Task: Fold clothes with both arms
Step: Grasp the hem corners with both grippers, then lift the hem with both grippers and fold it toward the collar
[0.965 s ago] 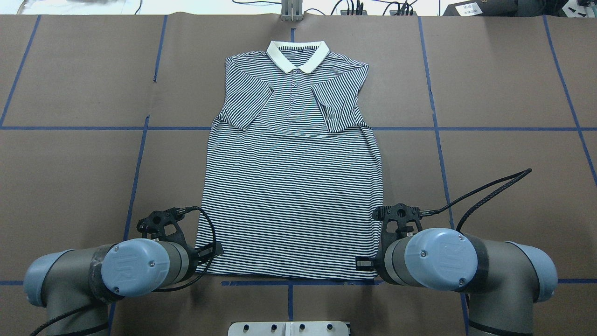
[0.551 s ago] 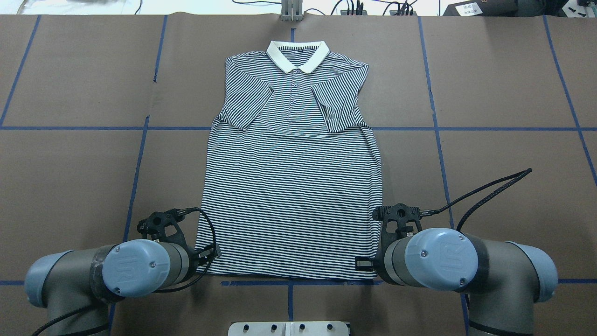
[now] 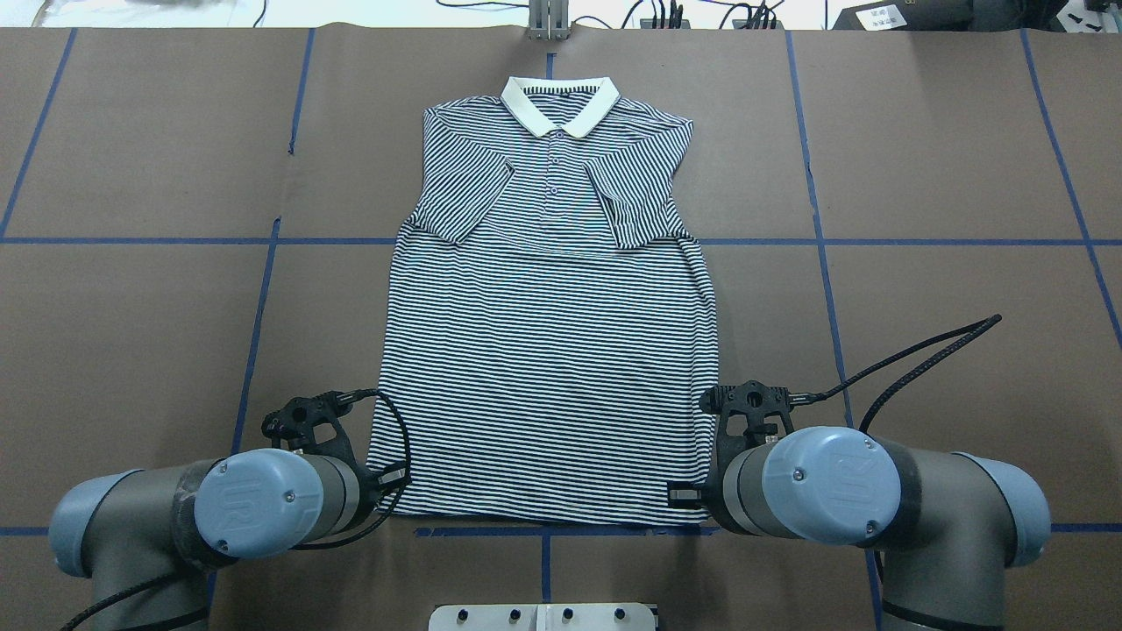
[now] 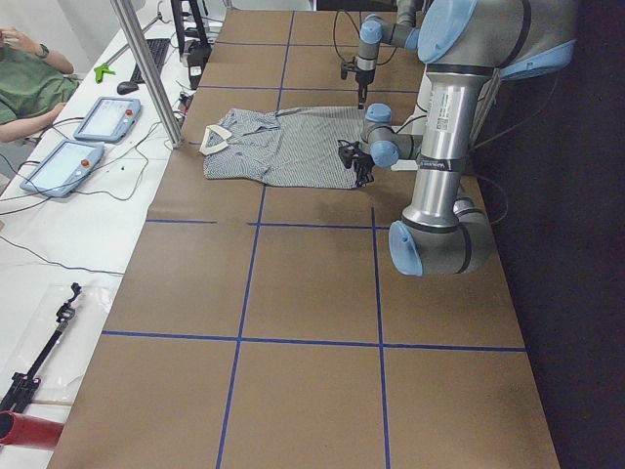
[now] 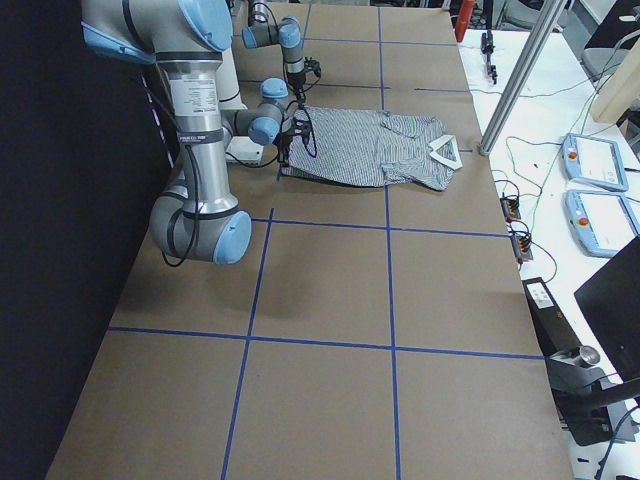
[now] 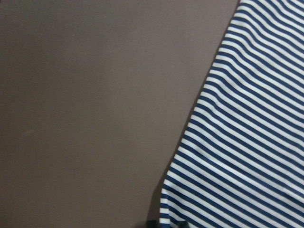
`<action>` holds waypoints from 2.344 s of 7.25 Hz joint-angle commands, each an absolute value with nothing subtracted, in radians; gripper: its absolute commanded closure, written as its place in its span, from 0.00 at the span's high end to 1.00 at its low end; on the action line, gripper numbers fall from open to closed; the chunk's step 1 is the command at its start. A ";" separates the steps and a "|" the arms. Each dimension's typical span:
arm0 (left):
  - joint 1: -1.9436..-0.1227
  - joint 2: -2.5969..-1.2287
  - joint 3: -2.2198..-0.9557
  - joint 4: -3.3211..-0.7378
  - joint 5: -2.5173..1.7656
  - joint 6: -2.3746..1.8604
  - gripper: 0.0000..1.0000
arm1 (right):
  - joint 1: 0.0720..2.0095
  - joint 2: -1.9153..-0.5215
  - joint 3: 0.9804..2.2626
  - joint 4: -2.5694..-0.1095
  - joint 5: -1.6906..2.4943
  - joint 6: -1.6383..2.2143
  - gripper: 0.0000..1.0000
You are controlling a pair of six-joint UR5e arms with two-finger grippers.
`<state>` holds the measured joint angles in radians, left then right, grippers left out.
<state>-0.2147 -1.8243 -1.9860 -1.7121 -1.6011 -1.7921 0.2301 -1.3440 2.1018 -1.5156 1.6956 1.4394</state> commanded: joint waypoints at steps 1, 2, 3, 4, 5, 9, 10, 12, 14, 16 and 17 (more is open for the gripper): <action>-0.216 -1.827 -2.002 -1.710 -1.605 -1.790 0.00 | 0.235 -1.345 2.111 -1.516 1.703 1.439 0.00; -0.222 -1.812 -2.053 -1.704 -1.606 -1.781 0.00 | 0.238 -1.351 2.130 -1.516 1.719 1.437 0.00; -0.221 -1.809 -2.118 -1.650 -1.609 -1.775 0.00 | 0.245 -1.361 2.157 -1.516 1.756 1.437 0.00; -0.219 -1.809 -2.200 -1.553 -1.655 -1.723 0.00 | 0.258 -1.370 2.178 -1.520 1.790 1.437 0.00; -0.201 -1.816 -2.270 -1.461 -1.664 -1.718 0.00 | 0.264 -1.402 2.218 -1.522 1.824 1.437 0.00; -0.035 -1.819 -2.434 -1.335 -1.664 -1.749 0.00 | 0.224 -1.546 2.375 -1.525 1.937 1.439 0.00; -0.043 -1.819 -2.428 -1.333 -1.666 -1.726 0.00 | 0.222 -1.536 2.373 -1.523 1.936 1.437 0.00; -0.113 -1.841 -2.373 -1.341 -1.657 -1.674 0.00 | 0.318 -1.461 2.311 -1.522 1.904 1.417 0.00; -0.278 -1.885 -2.326 -1.345 -1.664 -1.507 0.00 | 0.418 -1.343 2.211 -1.514 1.792 1.282 0.00; -0.386 -1.917 -2.222 -1.428 -1.666 -1.431 0.00 | 0.522 -1.281 2.102 -1.502 1.724 1.117 0.00; -0.437 -1.919 -2.186 -1.457 -1.667 -1.396 0.00 | 0.582 -1.255 2.041 -1.443 1.723 1.076 0.00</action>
<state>-0.3723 -1.9107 -2.2369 -1.4137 -1.6654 -1.4406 0.5100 -1.2955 2.1171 -1.4906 1.7374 1.1413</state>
